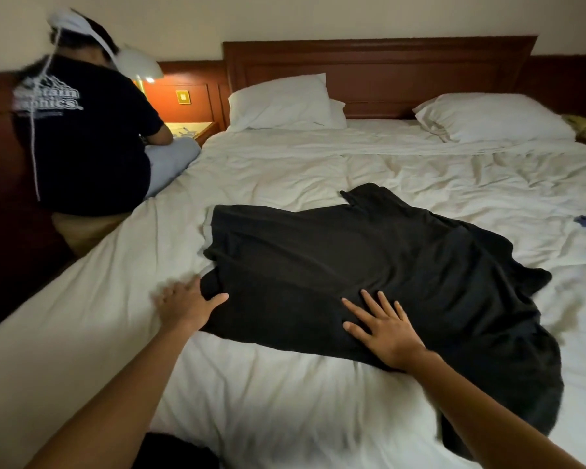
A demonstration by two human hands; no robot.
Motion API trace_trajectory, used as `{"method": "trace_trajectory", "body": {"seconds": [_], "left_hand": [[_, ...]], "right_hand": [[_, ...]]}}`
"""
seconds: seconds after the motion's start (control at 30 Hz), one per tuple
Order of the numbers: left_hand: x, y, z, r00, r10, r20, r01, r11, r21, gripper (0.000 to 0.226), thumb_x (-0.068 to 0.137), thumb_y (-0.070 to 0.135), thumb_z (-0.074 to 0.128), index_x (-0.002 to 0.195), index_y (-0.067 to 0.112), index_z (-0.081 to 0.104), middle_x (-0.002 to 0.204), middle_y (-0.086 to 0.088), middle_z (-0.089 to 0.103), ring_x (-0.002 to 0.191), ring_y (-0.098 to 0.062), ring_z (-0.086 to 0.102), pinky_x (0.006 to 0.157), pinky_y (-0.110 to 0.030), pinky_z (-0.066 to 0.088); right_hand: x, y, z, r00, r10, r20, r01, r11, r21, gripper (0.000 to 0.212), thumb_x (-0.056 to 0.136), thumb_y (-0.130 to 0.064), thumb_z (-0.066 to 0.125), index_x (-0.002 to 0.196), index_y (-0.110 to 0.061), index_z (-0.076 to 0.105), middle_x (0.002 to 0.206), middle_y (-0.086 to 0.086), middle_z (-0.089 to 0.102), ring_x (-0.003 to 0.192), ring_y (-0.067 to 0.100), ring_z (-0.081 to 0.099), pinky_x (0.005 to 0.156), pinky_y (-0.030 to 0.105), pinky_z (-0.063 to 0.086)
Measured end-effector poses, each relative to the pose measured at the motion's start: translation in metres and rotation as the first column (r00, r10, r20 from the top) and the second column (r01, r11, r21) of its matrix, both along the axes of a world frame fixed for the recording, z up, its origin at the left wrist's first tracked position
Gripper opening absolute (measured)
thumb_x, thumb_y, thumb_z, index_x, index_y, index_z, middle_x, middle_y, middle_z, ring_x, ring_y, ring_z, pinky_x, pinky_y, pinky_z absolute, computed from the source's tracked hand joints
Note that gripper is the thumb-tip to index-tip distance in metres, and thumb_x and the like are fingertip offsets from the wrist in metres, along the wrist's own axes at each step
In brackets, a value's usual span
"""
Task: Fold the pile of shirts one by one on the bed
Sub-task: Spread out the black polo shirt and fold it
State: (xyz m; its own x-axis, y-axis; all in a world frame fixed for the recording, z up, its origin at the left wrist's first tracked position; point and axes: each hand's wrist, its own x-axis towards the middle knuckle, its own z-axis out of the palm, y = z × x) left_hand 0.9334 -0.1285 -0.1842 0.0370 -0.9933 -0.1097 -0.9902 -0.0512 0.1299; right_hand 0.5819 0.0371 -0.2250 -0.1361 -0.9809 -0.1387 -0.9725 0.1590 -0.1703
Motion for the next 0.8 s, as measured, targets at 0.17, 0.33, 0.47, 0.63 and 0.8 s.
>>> {"method": "trace_trajectory", "body": {"seconds": [0.17, 0.33, 0.47, 0.63, 0.8], "left_hand": [[0.013, 0.003, 0.022, 0.902, -0.007, -0.433, -0.031, 0.996, -0.082, 0.050, 0.087, 0.020, 0.074, 0.131, 0.014, 0.050, 0.123, -0.017, 0.063, 0.110, -0.038, 0.061, 0.093, -0.047, 0.052], [0.047, 0.014, 0.043, 0.987, -0.018, -0.159, 0.003, 0.996, -0.092, 0.059, 0.094, 0.013, 0.061, 0.142, 0.032, 0.034, 0.105, -0.013, 0.059, 0.090, -0.030, 0.059, 0.074, -0.041, 0.052], [0.040, 0.024, 0.040, 0.990, -0.094, 0.104, 0.074, 0.981, 0.179, 0.076, 0.096, 0.019, 0.054, 0.156, 0.038, 0.011, 0.136, -0.013, 0.045, 0.115, -0.032, 0.055, 0.094, -0.041, 0.051], [0.026, 0.008, 0.029, 0.979, 0.008, -0.205, -0.004, 1.000, 0.023, 0.060, 0.097, 0.055, 0.050, 0.151, 0.034, 0.033, 0.146, -0.013, 0.031, 0.126, -0.038, 0.044, 0.107, -0.049, 0.040], [0.021, -0.003, 0.017, 0.916, -0.049, -0.397, 0.076, 0.996, 0.052, 0.063, 0.091, 0.046, 0.067, 0.148, 0.034, 0.041, 0.146, -0.013, 0.037, 0.122, -0.036, 0.051, 0.106, -0.044, 0.044]], "right_hand": [[0.002, -0.003, -0.003, 1.000, -0.029, -0.003, 0.029, 0.999, -0.029, 0.061, 0.080, -0.082, 0.001, 0.134, -0.067, -0.024, 0.166, -0.009, -0.009, 0.152, 0.022, -0.011, 0.122, 0.047, -0.004], [0.003, -0.001, -0.002, 0.999, -0.040, -0.001, 0.039, 0.998, -0.057, 0.061, 0.079, -0.083, 0.000, 0.133, -0.068, -0.024, 0.166, -0.010, -0.008, 0.152, 0.021, -0.010, 0.122, 0.046, -0.004], [0.004, 0.001, -0.001, 0.999, -0.039, 0.009, 0.039, 0.998, -0.058, 0.063, 0.089, -0.076, 0.011, 0.145, -0.061, -0.012, 0.166, -0.009, -0.006, 0.153, 0.020, -0.010, 0.122, 0.046, -0.004], [0.003, 0.007, -0.002, 0.999, -0.026, 0.020, 0.027, 0.998, -0.056, 0.063, 0.092, -0.073, 0.013, 0.149, -0.057, -0.007, 0.166, -0.009, -0.007, 0.152, 0.018, -0.013, 0.123, 0.044, -0.005], [0.003, 0.007, 0.000, 0.999, -0.025, 0.019, 0.026, 0.998, -0.049, 0.063, 0.093, -0.072, 0.015, 0.149, -0.056, -0.008, 0.166, -0.009, -0.007, 0.152, 0.017, -0.013, 0.123, 0.043, -0.004]]}}
